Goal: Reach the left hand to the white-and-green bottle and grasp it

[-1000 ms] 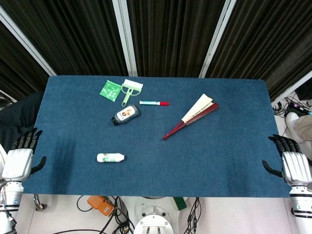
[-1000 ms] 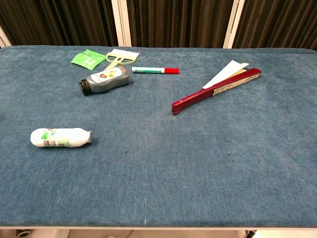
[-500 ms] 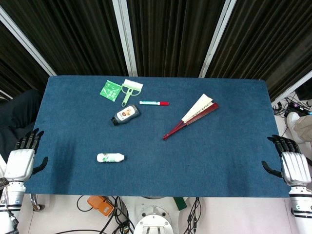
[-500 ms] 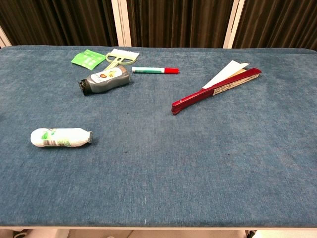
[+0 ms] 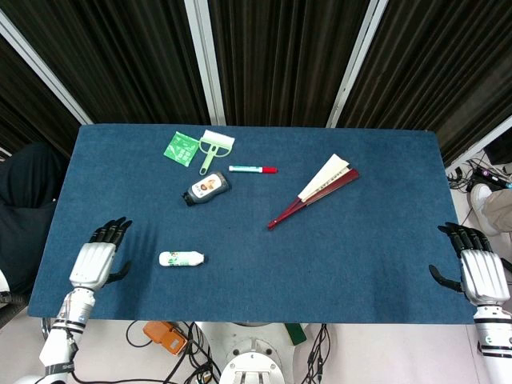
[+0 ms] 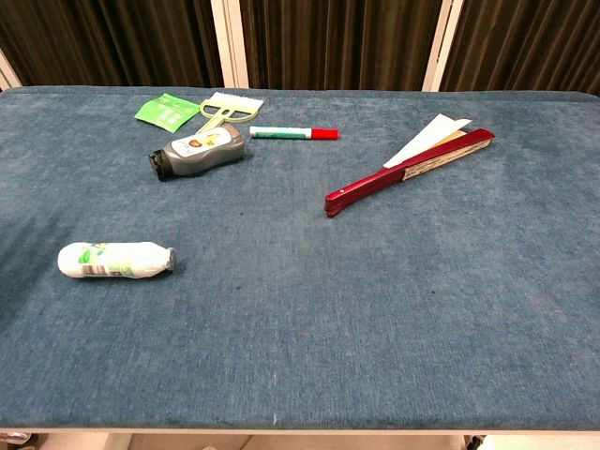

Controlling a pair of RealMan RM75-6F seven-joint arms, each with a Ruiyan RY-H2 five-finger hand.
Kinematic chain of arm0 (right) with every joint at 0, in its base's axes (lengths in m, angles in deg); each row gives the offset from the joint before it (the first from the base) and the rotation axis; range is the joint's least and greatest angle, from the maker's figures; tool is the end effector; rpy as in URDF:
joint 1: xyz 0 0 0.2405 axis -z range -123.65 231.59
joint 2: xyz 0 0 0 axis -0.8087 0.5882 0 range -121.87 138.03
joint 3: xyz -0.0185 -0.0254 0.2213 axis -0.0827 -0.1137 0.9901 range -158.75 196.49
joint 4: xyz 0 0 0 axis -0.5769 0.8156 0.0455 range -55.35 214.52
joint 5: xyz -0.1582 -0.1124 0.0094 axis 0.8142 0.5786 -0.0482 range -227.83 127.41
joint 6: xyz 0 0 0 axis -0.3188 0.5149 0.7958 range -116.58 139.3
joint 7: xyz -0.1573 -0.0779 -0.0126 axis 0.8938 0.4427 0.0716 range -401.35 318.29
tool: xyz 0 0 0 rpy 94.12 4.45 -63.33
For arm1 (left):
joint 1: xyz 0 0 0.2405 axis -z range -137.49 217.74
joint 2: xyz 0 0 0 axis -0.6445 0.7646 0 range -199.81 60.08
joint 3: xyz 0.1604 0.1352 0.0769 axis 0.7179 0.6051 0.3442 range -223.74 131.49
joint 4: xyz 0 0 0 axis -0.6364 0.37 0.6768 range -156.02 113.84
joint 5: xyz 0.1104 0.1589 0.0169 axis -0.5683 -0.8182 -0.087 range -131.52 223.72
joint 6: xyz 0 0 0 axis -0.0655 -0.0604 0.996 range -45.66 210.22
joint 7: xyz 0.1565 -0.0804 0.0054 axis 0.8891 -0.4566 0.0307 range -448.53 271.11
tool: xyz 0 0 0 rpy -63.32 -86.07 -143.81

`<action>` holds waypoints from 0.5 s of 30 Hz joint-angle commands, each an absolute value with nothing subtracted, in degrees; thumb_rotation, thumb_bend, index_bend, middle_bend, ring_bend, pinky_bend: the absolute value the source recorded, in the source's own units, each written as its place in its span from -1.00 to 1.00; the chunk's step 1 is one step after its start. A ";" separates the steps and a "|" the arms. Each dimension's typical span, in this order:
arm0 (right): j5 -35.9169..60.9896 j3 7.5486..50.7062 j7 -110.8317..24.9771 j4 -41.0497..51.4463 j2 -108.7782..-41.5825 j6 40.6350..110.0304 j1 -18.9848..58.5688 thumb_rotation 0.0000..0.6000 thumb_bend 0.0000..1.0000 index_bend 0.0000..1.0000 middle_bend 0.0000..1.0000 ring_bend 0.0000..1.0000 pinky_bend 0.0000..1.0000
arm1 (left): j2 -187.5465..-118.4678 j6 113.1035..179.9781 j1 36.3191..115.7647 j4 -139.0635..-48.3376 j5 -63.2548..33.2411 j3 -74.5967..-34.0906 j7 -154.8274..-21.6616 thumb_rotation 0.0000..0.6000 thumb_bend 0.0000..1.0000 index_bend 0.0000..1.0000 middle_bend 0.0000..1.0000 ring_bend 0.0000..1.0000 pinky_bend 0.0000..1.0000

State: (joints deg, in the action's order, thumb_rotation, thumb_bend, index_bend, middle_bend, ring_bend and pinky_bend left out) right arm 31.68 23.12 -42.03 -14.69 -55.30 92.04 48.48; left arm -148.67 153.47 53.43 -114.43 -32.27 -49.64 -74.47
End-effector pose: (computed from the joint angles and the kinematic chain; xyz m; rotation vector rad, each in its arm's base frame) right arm -0.2819 -0.2160 0.1559 1.3504 -0.9906 0.8760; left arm -0.2361 0.2391 0.0501 -1.5655 -1.0651 -0.8385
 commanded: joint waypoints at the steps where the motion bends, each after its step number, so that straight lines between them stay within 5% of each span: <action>1: 31.79 23.07 -42.04 -14.67 -55.30 92.02 48.46 1.00 -0.22 -0.52 -0.59 -0.64 -0.69 | -151.21 151.31 55.44 -115.09 -30.69 -50.43 -71.85 1.00 -0.38 -0.96 -0.86 -1.00 -0.76; 15: 31.87 23.05 -42.12 -14.38 -55.41 91.75 48.27 1.00 -0.22 -0.52 -0.59 -0.64 -0.69 | -154.54 148.12 58.86 -119.47 -21.56 -50.83 -60.63 1.00 -0.38 -0.88 -0.77 -1.00 -0.76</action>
